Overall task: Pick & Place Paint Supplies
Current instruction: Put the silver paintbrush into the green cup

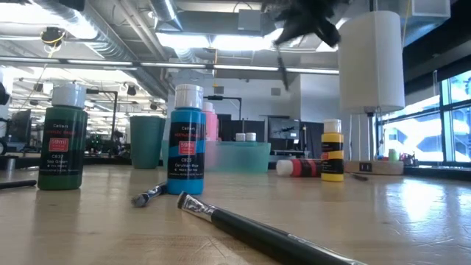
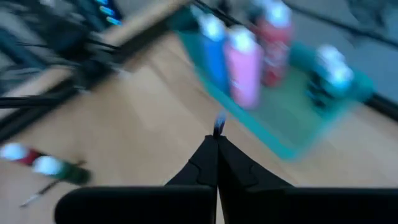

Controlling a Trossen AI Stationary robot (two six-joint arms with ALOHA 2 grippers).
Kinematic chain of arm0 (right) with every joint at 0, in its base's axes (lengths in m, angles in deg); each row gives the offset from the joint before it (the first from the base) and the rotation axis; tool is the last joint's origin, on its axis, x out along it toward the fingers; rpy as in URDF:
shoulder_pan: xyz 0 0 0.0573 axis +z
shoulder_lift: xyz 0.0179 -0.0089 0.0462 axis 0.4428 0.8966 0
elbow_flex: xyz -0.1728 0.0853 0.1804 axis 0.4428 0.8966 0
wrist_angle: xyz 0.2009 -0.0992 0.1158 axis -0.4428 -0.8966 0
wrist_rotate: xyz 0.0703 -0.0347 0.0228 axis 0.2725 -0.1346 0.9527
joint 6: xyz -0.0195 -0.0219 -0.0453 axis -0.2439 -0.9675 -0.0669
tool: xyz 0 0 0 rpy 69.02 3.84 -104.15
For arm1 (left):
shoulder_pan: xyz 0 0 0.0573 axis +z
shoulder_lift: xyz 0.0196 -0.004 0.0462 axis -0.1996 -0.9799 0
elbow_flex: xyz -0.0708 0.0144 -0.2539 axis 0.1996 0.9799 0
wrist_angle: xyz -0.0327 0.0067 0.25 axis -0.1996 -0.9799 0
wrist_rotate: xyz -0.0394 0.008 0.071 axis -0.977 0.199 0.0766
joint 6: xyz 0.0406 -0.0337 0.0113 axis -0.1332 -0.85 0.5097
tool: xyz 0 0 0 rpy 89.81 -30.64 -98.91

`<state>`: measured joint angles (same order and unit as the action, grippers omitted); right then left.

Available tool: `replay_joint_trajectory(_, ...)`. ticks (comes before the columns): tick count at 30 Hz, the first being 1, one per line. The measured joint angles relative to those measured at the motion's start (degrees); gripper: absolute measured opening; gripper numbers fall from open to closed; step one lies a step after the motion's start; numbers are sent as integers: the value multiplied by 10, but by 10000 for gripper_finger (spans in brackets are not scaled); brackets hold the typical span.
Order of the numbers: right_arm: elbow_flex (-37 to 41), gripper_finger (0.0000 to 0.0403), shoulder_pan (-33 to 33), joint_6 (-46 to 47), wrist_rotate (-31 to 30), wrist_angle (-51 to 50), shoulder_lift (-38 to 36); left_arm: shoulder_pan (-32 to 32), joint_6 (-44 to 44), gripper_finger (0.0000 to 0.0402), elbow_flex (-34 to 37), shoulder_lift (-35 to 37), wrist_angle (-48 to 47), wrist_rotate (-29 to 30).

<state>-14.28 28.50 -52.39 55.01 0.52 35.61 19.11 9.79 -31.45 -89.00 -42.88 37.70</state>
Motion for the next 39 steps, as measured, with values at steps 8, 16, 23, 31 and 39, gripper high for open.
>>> replay_joint_trajectory(8,0,0,74,-197,45,211,38,0,-89,258,85,-2,234,0)
replay_joint_trajectory(16,0,0,115,-293,50,335,85,0,-95,258,192,-47,485,-1)
replay_joint_trajectory(23,-1,0,125,-342,79,405,122,0,-98,260,203,-140,584,-2)
replay_joint_trajectory(31,-1,0,124,-363,85,432,142,0,-180,259,204,-284,729,-5)
replay_joint_trajectory(39,-1,0,124,-363,75,433,142,-6,-221,258,204,-385,834,-6)
